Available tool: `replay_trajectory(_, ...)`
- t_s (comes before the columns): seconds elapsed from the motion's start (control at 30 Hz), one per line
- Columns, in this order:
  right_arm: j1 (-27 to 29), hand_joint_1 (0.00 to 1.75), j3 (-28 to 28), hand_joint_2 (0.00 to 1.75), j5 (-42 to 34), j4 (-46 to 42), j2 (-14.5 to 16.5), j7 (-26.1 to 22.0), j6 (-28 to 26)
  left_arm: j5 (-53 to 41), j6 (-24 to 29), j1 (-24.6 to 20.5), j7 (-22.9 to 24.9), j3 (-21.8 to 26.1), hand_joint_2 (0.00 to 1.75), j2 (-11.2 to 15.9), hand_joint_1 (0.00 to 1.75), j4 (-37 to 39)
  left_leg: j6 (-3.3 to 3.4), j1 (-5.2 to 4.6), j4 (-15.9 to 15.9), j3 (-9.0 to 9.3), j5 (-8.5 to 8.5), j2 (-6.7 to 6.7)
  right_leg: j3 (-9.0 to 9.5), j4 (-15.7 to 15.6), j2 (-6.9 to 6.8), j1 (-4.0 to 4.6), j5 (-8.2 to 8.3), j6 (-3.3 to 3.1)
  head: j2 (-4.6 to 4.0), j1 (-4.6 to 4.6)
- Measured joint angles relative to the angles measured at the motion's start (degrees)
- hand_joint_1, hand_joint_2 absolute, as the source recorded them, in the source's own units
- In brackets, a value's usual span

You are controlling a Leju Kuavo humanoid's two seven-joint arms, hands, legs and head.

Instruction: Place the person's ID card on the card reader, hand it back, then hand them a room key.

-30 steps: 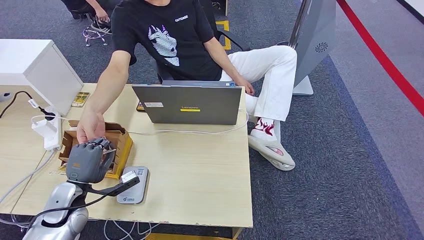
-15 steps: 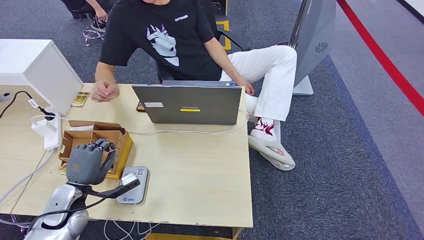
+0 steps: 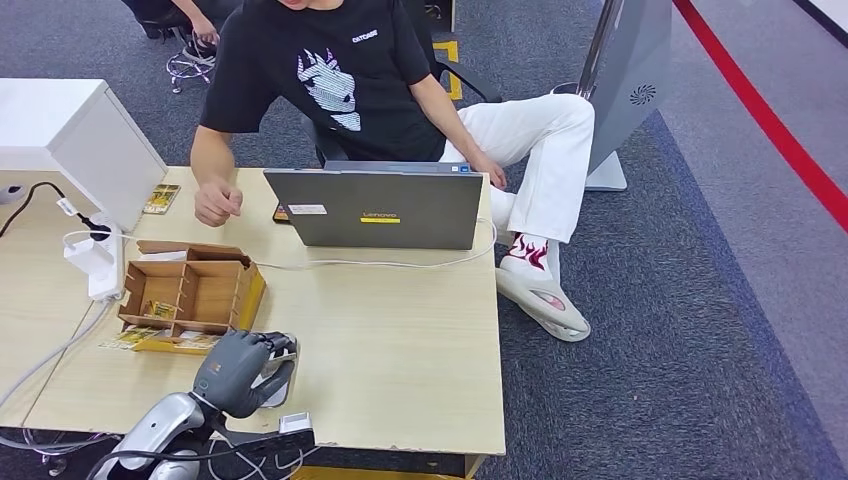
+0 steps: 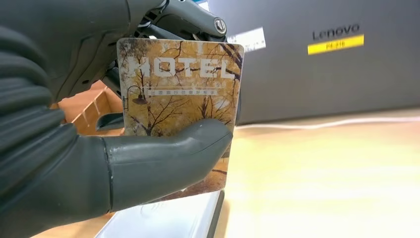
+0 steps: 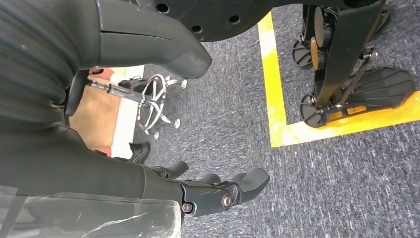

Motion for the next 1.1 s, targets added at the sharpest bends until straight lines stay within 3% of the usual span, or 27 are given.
replay_trajectory(0.3,0.0,0.0,-0.5,1.75,0.4,0.0,0.0,-0.2,0.4,0.2,-0.5,0.3,0.6,-1.2,1.75,1.5,1.75,0.4,0.0,-0.03,0.0,-0.01,0.0,-0.01,0.0,0.0,0.0,0.0,0.0,0.0,0.01,0.01)
replay_trajectory(0.63,0.2,0.0,-1.8,1.75,0.9,0.0,0.1,-0.2,0.0,-3.6,3.0,1.2,8.3,0.1,1.75,2.0,1.75,0.4,0.0,-0.02,0.0,-0.01,0.0,-0.02,0.01,0.0,-0.01,0.0,0.0,0.0,0.01,0.01)
replay_trajectory(1.1,0.3,0.0,-3.1,1.75,3.1,0.0,0.2,-0.5,0.7,-4.6,3.0,1.5,6.4,1.8,1.75,1.8,1.73,2.2,0.0,-0.03,0.0,0.0,0.0,-0.02,0.0,0.0,-0.01,0.0,0.0,0.0,0.0,0.01)
